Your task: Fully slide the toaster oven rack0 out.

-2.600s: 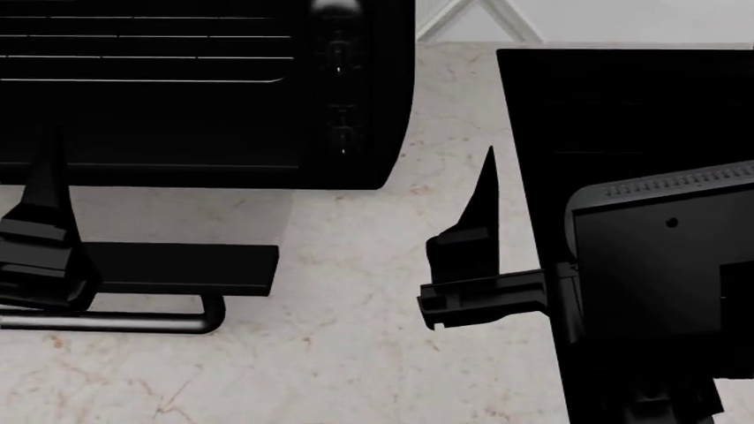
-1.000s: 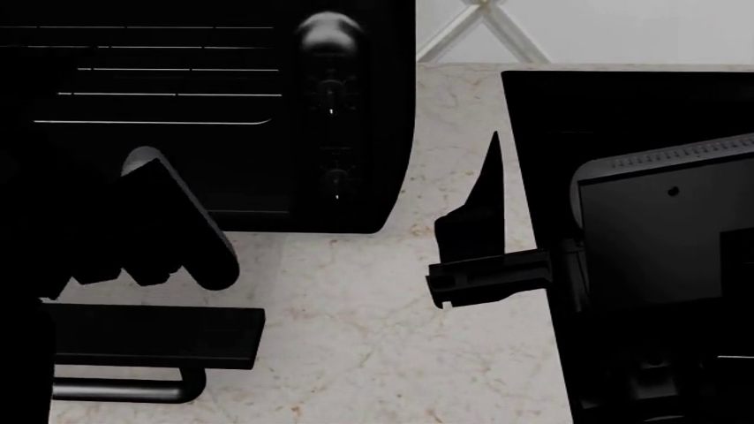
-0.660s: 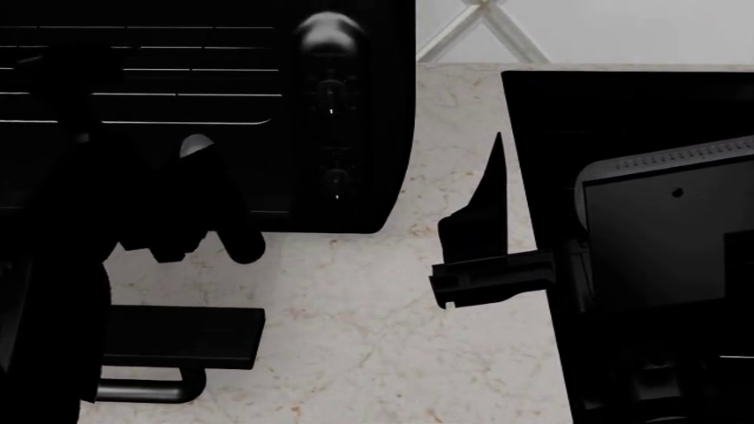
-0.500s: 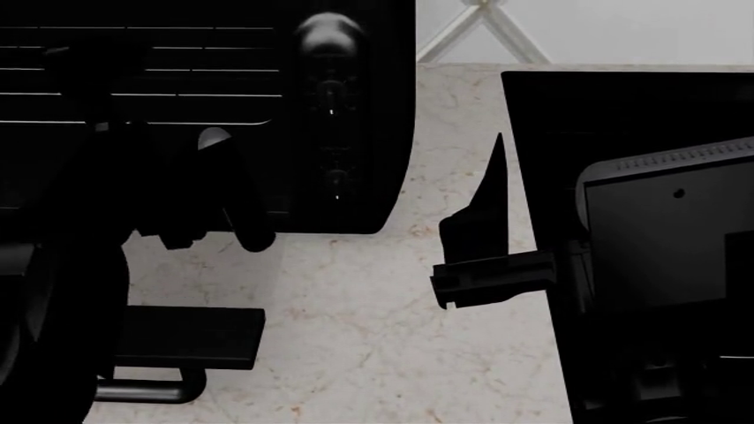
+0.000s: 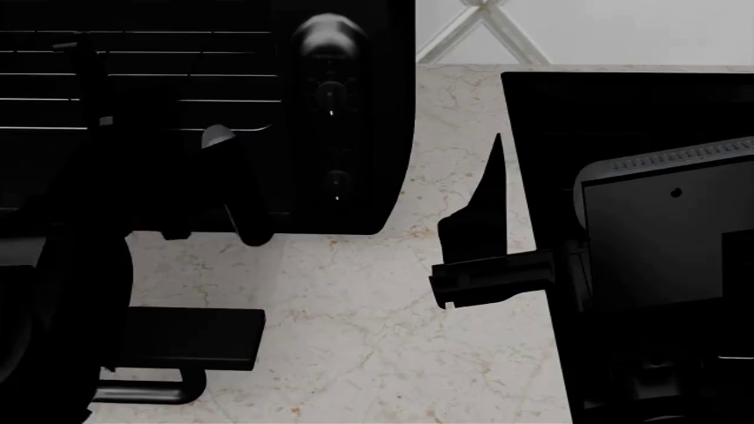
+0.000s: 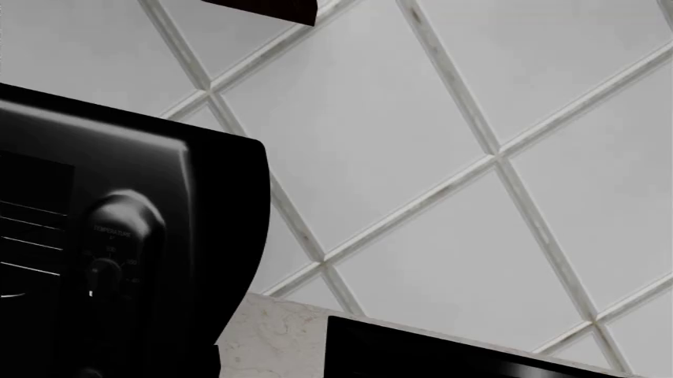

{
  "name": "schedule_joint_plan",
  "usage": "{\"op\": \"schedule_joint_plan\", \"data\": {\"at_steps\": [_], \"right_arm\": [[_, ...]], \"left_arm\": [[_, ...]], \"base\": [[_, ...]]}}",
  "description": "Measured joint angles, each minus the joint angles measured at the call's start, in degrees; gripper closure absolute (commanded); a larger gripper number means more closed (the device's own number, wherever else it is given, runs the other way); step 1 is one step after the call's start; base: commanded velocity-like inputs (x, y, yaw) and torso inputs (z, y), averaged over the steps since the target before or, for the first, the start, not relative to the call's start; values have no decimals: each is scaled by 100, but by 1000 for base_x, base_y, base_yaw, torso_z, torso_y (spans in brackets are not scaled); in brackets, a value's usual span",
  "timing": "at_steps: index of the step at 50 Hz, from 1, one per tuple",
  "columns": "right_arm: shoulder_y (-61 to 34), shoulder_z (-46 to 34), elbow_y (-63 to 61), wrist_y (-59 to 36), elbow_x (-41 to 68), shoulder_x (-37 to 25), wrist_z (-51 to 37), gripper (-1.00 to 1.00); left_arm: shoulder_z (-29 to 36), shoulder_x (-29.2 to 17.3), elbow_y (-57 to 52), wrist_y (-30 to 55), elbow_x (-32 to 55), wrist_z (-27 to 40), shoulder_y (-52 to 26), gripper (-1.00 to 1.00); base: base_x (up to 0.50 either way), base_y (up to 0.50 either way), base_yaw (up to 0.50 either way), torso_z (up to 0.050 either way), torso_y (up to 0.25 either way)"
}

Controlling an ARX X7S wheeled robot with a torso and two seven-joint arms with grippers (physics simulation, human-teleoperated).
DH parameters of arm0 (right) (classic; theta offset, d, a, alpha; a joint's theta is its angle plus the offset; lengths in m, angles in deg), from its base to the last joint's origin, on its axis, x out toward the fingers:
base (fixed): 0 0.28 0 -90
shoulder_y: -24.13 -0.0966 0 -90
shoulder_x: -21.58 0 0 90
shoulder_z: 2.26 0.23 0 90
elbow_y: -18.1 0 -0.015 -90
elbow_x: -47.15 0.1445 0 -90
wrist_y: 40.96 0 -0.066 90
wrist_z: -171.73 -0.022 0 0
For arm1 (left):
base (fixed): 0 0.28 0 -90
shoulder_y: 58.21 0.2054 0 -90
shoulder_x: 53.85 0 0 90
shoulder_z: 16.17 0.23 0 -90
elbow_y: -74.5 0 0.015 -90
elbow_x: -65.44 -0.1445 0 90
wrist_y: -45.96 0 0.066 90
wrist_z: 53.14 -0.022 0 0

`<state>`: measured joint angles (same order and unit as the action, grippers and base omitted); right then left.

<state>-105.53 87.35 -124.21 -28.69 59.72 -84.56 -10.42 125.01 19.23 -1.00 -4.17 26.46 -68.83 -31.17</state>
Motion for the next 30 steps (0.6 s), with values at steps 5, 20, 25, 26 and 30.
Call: {"op": "schedule_joint_plan", "data": {"at_steps": [5,20,25,26,30], "right_arm": [[-22,-5,-18,-27,17,7,-17,-100],[-1,4,-32,-5,68,16,-38,-100],[27,18,-19,31,82,7,-38,-100],[31,19,-16,37,85,6,-38,-100],[43,19,-10,45,95,0,-45,-100]], "left_arm": [[-8,-204,-684,282,-249,-243,235,100],[215,-970,-3185,1417,-1450,-1336,1064,100],[320,-1129,-3662,1648,-1822,-1610,1228,100],[341,-1154,-3733,1687,-1894,-1659,1252,100],[449,-1236,-4090,1902,-2113,-1649,1387,-100]], "base": [[-2,0,1,-3,0],[-8,0,4,0,1],[-11,0,5,0,4],[-12,0,6,-10,0],[-6,1,5,0,3]]}}
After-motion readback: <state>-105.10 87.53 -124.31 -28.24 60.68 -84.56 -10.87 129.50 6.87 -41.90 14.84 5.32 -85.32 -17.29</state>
